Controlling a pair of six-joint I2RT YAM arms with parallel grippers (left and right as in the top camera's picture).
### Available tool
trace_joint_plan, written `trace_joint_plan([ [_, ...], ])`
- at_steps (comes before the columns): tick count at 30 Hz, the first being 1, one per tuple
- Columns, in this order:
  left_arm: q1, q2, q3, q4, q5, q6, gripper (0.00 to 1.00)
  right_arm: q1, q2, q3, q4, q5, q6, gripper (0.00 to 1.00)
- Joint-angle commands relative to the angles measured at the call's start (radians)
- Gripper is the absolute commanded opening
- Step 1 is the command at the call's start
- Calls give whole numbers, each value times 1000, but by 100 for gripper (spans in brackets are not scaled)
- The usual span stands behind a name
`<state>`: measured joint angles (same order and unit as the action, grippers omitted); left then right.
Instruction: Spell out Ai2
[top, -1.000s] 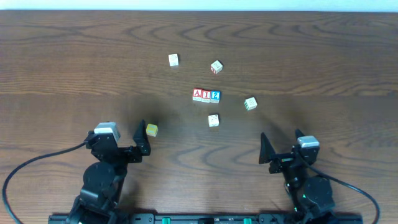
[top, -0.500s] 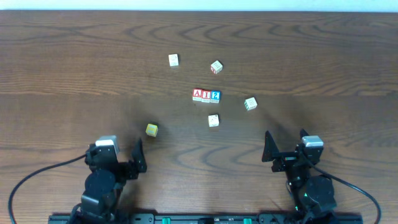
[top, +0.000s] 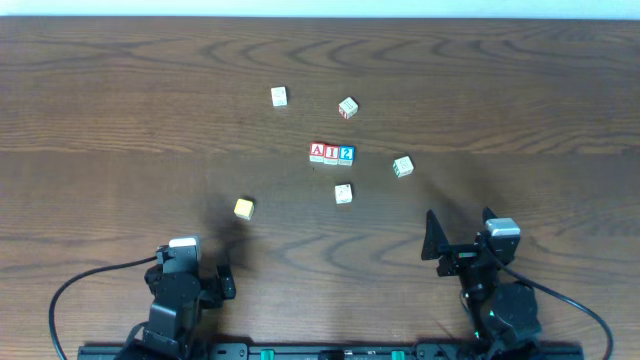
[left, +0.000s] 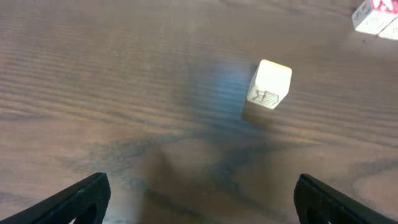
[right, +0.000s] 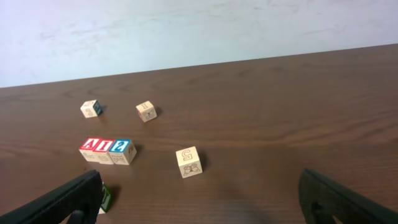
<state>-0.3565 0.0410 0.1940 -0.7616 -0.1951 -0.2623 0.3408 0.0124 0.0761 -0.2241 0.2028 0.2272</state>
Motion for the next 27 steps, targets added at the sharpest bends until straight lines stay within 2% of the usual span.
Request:
trace_joint_plan([
  [1, 28, -39, -23, -10, -15, 0, 95, -8, -7, -3, -4, 7, 11, 99],
  [9, 175, -38, -24, -9, -15, 0, 95, -8, -7, -3, -4, 7, 11, 99],
  [17, 182, -38, -24, -9, -15, 0, 95, -19, -7, -3, -4, 6, 11, 99],
  [27, 195, -38, -24, -9, -15, 0, 95, -370, -7, -3, -4, 3, 11, 99],
])
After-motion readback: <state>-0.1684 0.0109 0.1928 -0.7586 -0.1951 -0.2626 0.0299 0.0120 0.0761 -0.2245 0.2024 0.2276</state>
